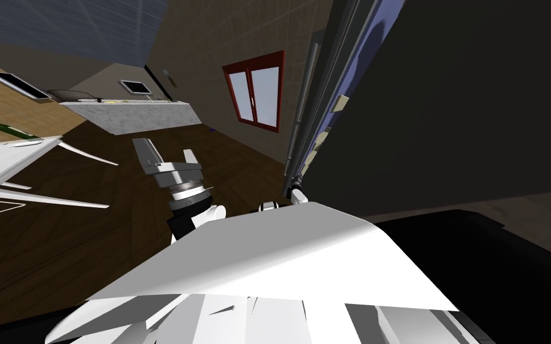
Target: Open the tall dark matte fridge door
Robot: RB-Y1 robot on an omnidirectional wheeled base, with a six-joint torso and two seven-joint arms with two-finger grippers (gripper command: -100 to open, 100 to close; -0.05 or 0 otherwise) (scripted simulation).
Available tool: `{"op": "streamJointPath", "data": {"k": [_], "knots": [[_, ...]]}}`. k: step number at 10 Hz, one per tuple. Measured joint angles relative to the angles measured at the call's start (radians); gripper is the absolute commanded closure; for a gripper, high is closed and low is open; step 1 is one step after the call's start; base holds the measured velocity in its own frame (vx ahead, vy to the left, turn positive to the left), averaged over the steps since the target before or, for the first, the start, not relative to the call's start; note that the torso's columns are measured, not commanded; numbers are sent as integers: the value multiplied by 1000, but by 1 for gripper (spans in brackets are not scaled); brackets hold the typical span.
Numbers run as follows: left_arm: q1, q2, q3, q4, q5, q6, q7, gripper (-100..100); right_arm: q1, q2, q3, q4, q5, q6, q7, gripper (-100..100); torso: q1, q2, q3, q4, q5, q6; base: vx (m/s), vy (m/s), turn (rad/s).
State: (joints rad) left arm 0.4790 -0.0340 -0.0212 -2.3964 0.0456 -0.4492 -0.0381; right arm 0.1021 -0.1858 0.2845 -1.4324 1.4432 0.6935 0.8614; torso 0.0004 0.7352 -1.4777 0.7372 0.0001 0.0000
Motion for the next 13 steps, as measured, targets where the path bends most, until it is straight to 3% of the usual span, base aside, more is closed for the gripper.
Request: {"op": "streamJointPath", "data": {"k": [13], "knots": [[0, 0, 0, 0, 0, 0, 0, 0, 83, -72, 45, -57, 233, 107, 172, -100, -1, 2, 1, 3, 2, 1, 59, 17, 10]]}}
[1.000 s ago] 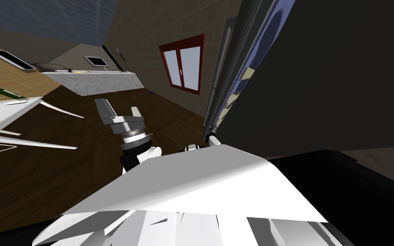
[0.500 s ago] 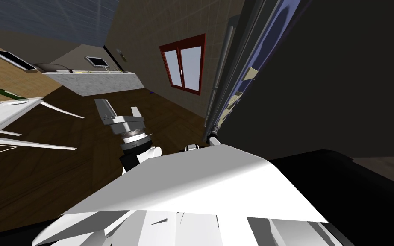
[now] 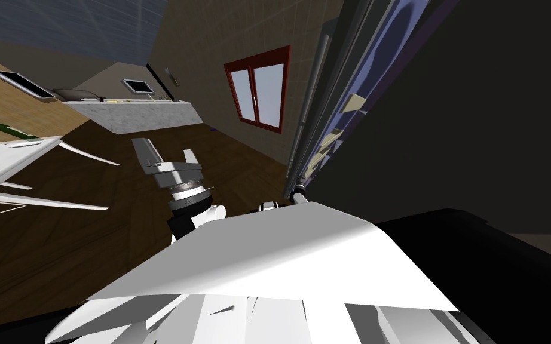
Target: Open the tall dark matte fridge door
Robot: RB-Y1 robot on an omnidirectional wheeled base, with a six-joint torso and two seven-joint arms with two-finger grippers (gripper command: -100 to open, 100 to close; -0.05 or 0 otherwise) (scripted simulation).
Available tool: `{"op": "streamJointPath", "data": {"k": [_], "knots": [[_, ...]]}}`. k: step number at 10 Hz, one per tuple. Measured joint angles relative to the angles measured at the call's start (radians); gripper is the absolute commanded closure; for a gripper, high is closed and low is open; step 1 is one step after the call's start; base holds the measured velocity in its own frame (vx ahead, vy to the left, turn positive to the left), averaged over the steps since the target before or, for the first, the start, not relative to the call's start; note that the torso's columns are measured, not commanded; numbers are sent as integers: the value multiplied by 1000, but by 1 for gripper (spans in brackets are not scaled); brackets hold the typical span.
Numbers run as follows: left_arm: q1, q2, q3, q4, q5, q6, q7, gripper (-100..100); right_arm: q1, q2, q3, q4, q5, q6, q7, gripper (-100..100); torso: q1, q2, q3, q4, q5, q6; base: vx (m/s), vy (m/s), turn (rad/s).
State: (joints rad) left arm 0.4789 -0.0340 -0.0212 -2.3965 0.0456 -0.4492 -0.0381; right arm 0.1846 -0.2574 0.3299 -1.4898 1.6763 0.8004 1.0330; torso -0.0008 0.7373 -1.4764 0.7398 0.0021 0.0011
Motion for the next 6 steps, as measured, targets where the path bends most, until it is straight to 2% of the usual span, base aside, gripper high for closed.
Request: {"op": "streamJointPath", "data": {"k": [3, 4, 6], "knots": [[0, 0, 0, 0, 0, 0, 0, 0, 20, -10, 9, -16, 33, 14, 31, -100, -1, 3, 2, 0, -1, 0, 29, 10, 3], [0, 0, 0, 0, 0, 0, 0, 0, 20, -10, 9, -16, 33, 14, 31, 100, 0, 3, 2, -1, -2, -1, 0, 0, 0], [0, 0, 0, 0, 0, 0, 0, 0, 23, -7, 0, -22, 26, 17, 40, 100, 5, -4, -2, -3, -1, -1, 161, 131, -52]]}}
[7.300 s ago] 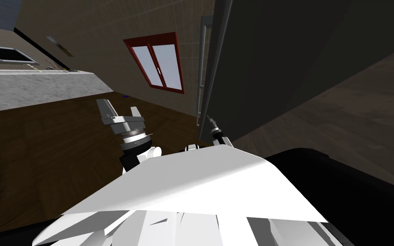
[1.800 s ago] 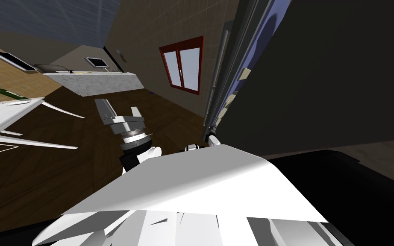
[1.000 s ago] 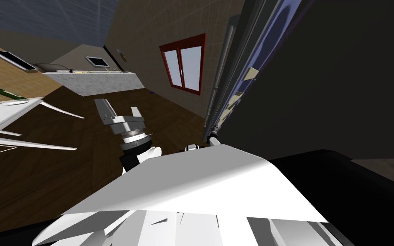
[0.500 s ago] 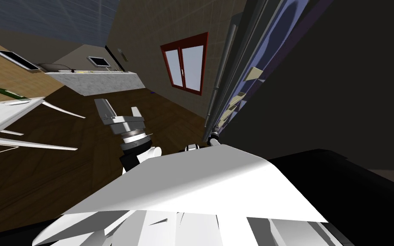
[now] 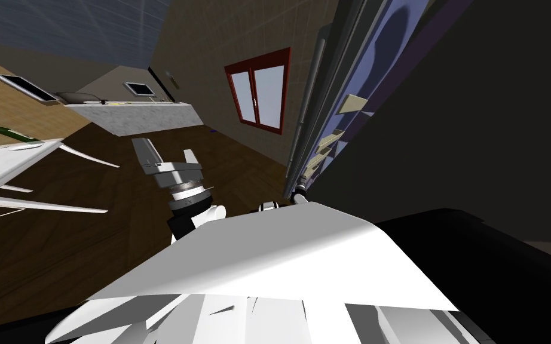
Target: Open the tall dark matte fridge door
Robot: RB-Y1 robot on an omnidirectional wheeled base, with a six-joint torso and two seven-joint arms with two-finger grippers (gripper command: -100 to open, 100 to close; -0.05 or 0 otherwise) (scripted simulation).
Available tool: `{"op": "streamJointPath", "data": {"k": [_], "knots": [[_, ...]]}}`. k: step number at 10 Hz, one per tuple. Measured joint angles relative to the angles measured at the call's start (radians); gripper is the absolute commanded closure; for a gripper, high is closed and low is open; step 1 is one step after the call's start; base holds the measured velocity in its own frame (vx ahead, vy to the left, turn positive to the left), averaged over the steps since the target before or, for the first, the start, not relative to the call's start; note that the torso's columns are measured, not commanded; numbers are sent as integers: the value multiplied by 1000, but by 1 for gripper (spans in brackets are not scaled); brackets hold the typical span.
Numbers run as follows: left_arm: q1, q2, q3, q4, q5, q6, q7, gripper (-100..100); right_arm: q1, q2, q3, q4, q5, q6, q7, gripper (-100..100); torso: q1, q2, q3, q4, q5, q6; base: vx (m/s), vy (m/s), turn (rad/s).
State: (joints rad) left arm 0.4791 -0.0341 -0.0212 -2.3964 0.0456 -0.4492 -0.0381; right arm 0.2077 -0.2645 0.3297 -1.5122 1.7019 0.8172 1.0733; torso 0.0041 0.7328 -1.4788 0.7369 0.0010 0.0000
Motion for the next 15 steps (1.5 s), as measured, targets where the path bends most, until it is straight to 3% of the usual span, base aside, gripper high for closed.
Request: {"op": "streamJointPath", "data": {"k": [12, 13, 15], "knots": [[0, 0, 0, 0, 0, 0, 0, 0, -38, 61, -127, 45, -69, 102, 83, 100, -3, 3, 2, 1, -1, 0, 211, 164, -46], [0, 0, 0, 0, 0, 0, 0, 0, -40, 62, -128, 46, -70, 104, 84, -100, -9, 9, 4, 2, -2, 0, 120, 50, -36], [0, 0, 0, 0, 0, 0, 0, 0, -42, 67, -140, 51, -71, 120, 89, -100, -6, 4, 2, 1, -2, 0, 192, 72, -30]]}}
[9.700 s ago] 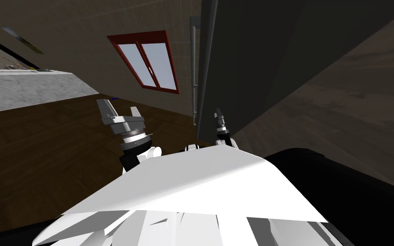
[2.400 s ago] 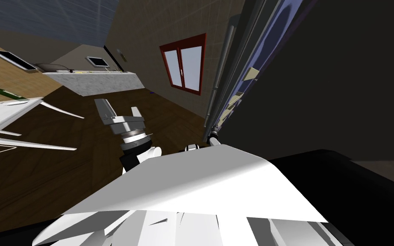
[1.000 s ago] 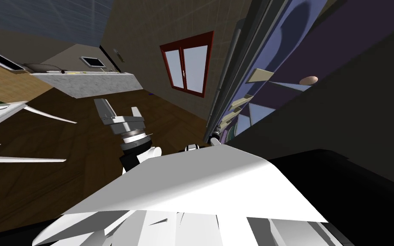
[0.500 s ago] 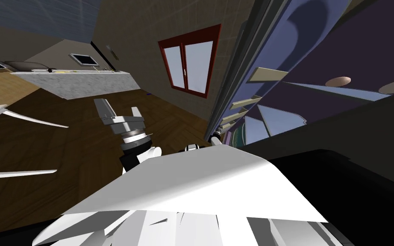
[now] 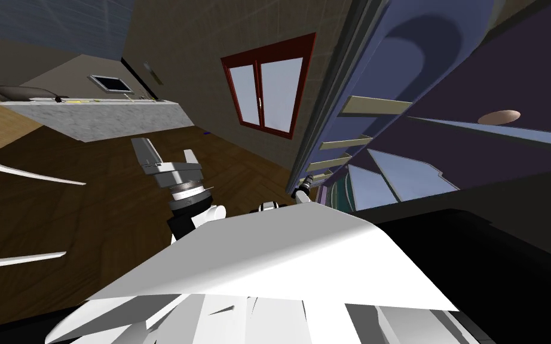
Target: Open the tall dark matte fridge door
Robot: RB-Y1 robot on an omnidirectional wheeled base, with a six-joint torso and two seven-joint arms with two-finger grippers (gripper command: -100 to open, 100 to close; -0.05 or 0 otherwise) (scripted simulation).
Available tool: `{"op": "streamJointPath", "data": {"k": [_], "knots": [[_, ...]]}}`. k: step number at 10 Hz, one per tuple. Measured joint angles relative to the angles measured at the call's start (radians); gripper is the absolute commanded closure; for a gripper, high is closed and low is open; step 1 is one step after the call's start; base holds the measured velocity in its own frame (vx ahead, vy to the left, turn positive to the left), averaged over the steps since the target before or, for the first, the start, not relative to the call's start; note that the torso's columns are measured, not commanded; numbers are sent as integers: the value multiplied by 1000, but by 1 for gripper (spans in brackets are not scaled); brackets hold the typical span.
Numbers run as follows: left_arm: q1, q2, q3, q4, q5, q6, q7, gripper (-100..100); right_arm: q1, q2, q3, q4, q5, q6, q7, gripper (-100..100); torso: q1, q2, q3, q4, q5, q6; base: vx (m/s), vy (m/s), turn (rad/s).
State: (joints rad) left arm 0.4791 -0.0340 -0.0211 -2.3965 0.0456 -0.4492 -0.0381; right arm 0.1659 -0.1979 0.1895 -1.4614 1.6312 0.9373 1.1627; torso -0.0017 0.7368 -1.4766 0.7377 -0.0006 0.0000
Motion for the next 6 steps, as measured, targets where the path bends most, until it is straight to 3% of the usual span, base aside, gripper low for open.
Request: {"op": "streamJointPath", "data": {"k": [6], "knots": [[0, 0, 0, 0, 0, 0, 0, 0, -9, 12, -44, 19, -6, 51, 12, -100, 3, 2, 1, 1, 1, 0, 187, 69, -26]]}}
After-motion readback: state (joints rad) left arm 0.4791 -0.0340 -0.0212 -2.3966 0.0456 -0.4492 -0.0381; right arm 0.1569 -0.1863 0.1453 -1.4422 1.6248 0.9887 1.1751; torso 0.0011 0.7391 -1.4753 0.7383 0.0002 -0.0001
